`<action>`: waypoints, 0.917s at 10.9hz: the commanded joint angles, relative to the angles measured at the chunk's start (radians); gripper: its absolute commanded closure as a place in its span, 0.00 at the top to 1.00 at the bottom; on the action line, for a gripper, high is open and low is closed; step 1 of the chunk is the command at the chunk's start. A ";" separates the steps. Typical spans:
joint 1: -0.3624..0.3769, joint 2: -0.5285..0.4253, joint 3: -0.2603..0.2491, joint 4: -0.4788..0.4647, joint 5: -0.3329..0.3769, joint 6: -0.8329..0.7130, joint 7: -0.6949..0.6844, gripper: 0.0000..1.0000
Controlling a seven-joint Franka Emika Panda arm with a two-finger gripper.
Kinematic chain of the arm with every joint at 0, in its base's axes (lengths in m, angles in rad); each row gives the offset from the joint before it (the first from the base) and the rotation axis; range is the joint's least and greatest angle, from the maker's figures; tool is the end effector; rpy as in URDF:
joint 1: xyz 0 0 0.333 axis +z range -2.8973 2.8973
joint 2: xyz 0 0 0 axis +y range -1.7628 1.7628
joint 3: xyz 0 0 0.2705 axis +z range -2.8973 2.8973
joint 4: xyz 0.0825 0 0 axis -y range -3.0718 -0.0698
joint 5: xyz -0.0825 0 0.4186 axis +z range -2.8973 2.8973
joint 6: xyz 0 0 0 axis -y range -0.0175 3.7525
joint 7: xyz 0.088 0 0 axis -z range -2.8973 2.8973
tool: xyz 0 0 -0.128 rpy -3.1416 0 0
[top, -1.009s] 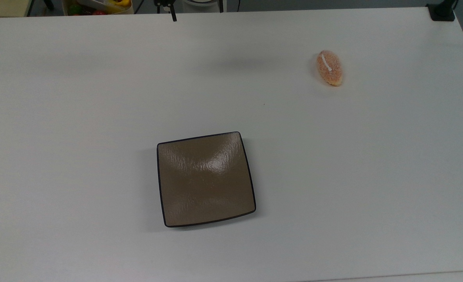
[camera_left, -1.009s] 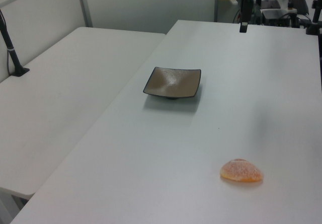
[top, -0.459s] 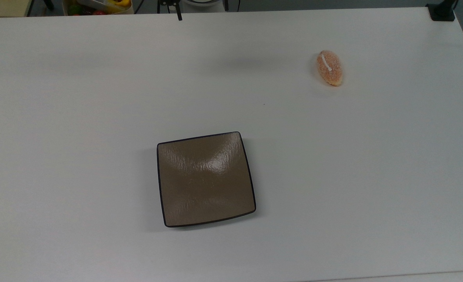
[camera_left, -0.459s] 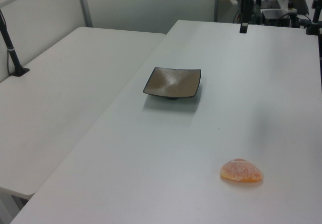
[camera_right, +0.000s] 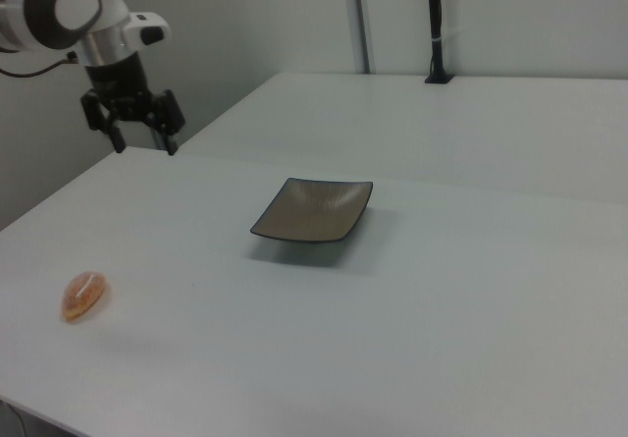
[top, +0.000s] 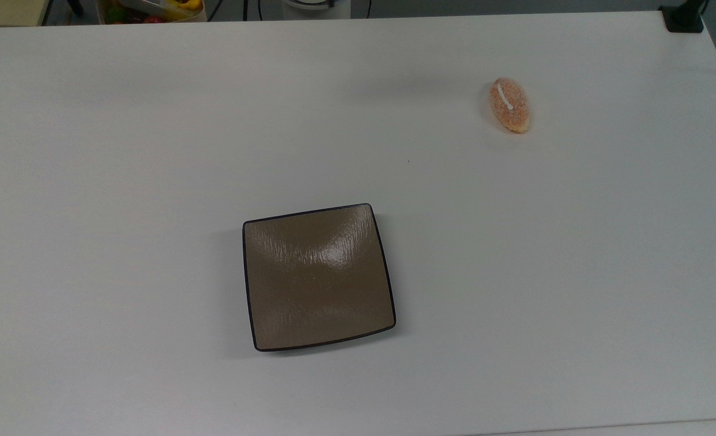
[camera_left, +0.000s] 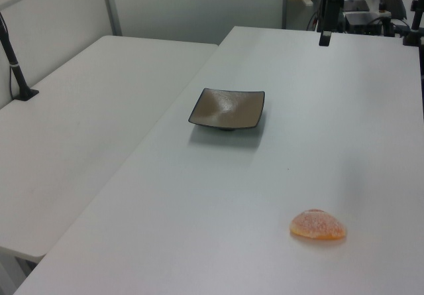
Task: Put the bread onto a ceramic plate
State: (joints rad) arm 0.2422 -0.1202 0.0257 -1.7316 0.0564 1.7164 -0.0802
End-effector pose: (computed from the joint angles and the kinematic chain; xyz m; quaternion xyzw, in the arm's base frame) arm 0.5498 0.1582 0.5589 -0.9836 -0.1703 -0.0497 0.0313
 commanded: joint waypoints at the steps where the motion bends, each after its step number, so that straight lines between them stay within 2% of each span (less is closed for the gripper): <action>1: 0.031 -0.021 0.084 -0.011 0.014 -0.026 0.048 1.00; 4: 0.032 -0.019 0.190 -0.017 0.019 -0.024 0.146 1.00; 7: 0.032 -0.013 0.327 -0.043 0.036 -0.011 0.220 1.00; 10: 0.034 0.013 0.390 -0.080 0.039 0.056 0.221 1.00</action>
State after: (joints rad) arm 0.2802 -0.1202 0.3864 -1.7713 0.0764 1.7159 0.1342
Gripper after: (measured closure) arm 0.000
